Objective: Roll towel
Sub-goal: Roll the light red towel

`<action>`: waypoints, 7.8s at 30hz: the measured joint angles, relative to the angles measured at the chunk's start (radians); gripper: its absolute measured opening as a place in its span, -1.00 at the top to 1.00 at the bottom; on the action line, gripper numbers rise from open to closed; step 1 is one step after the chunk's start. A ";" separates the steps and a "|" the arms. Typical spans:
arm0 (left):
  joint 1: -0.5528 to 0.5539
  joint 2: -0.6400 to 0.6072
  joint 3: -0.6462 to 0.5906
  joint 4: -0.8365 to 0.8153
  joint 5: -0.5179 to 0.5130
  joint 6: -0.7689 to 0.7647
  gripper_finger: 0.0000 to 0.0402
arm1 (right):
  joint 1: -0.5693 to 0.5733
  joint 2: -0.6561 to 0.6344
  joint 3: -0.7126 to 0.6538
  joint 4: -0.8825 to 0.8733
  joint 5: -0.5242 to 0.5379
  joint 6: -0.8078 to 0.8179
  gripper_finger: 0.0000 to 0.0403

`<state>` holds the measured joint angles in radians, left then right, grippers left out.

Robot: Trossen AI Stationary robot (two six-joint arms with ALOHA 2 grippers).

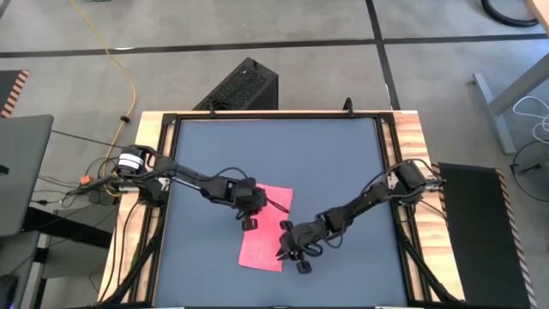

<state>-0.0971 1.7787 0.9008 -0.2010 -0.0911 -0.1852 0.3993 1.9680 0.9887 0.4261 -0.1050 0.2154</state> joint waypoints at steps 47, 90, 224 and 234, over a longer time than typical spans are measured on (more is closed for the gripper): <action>0.042 -0.516 -0.341 0.111 0.061 -0.104 0.79 | -0.301 -0.240 -0.182 0.099 -0.052 0.047 0.57; 0.161 -0.539 -0.381 0.155 -0.020 -0.006 0.58 | 0.035 -0.070 0.366 -0.731 0.066 0.115 0.57; 0.014 -0.120 -0.194 0.134 -0.232 0.190 0.51 | 0.035 -0.218 0.187 -0.932 0.369 0.223 0.57; 0.192 -0.159 -0.196 0.274 -0.243 0.471 0.51 | 0.029 -0.210 0.035 -0.664 0.369 0.281 0.57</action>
<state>0.0947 1.6192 0.7044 0.0734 -0.3339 0.2856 0.4286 1.7579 1.0233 -0.2376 0.2637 0.4960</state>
